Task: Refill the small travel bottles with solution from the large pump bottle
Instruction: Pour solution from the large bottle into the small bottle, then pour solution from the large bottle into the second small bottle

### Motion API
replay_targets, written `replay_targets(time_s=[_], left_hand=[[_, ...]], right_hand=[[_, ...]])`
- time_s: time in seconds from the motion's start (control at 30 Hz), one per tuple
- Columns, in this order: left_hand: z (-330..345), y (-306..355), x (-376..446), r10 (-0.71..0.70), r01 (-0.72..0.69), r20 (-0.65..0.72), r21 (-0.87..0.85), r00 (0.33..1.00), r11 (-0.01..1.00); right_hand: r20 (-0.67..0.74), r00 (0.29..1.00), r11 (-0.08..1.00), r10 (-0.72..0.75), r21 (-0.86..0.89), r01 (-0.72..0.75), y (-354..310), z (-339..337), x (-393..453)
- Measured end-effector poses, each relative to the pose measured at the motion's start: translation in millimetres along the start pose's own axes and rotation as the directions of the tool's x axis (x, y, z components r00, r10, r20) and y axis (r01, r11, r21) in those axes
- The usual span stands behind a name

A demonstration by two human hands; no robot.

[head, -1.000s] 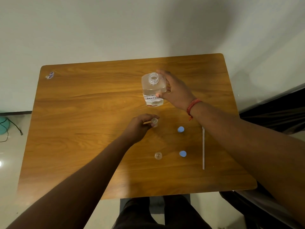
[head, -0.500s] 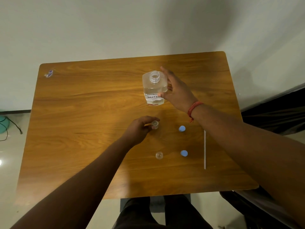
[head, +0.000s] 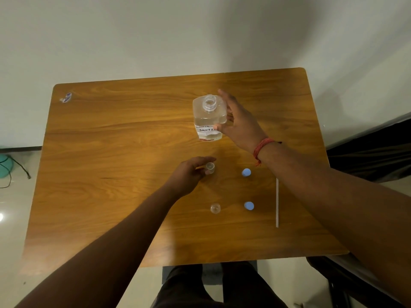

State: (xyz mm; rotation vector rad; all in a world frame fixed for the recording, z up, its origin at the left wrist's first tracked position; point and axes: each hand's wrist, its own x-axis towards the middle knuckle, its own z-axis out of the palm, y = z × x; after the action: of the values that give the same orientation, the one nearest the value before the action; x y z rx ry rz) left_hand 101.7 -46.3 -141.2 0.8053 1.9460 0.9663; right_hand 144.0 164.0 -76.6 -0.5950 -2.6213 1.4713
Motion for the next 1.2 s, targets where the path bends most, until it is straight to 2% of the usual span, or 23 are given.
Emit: replay_targets(time_s=[0.2, 0.4, 0.67, 0.97, 1.2], left_hand=[[-3, -4, -5, -0.037, 0.033, -0.046, -0.077, 0.998, 0.996], [-5, -11, -46, -0.073, 0.051, -0.127, -0.169, 0.989, 0.984], [24, -17, -96, -0.07, 0.072, 0.025, -0.092, 0.997, 0.993], [51, -23, -95, -0.023, 0.026, 0.098, -0.027, 0.995, 0.999], [57, -24, -89, 0.0, -0.002, 0.097, 0.015, 0.995, 1.0]], right_hand=[[0.012, 0.999, 0.999, 0.032, 0.021, -0.032, 2, -2, -2], [-0.006, 0.997, 0.992, 0.083, 0.095, -0.082, 11, -4, -12], [-0.026, 0.995, 0.986, 0.091, 0.141, -0.087, 11, -5, -13], [-0.02, 0.998, 0.989, 0.061, 0.139, -0.058, 7, 1, -5], [-0.032, 0.999, 0.996, 0.012, 0.088, -0.009, -1, 3, 7]])
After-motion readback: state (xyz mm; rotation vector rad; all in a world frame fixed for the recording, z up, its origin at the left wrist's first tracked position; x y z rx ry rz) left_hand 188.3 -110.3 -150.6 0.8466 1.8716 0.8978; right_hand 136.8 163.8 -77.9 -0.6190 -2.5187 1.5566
